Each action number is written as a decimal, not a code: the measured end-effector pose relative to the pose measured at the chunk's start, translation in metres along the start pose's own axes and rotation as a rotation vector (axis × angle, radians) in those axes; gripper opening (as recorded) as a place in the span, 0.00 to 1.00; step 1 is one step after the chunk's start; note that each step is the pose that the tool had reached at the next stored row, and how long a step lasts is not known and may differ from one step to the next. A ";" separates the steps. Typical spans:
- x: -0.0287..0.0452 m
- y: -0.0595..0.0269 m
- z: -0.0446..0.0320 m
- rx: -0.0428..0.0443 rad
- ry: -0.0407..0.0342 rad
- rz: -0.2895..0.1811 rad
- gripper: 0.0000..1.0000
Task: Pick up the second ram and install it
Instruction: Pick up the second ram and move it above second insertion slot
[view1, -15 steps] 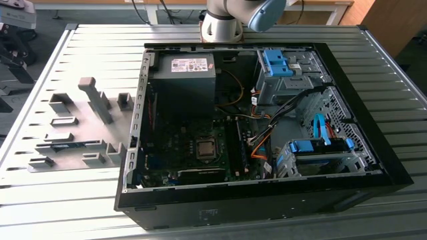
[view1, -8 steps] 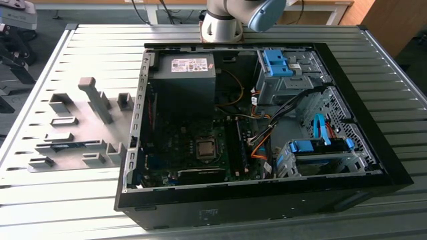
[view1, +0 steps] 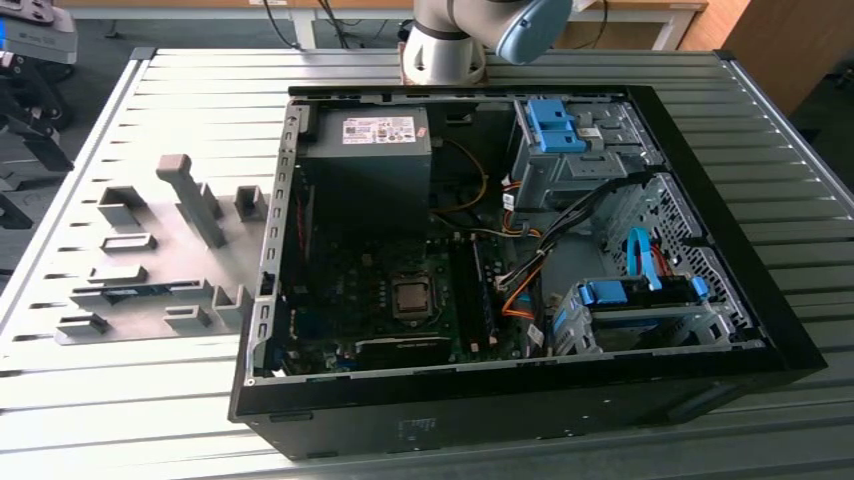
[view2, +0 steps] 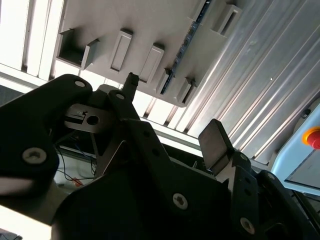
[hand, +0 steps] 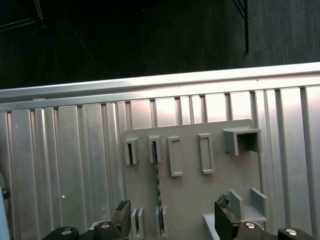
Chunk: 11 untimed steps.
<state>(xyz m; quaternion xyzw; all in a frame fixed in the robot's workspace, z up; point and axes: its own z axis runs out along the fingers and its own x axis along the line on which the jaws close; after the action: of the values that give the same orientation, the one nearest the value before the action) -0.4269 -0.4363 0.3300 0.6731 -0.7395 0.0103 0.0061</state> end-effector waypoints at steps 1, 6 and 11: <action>0.0000 0.0000 0.0006 0.0000 0.0000 0.000 0.76; -0.0001 0.0000 0.0032 -0.0001 0.0000 0.000 0.77; -0.0001 0.0001 0.0063 0.0000 0.0000 0.000 0.83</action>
<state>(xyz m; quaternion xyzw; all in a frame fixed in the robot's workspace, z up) -0.4269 -0.4363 0.3238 0.6731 -0.7395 0.0103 0.0061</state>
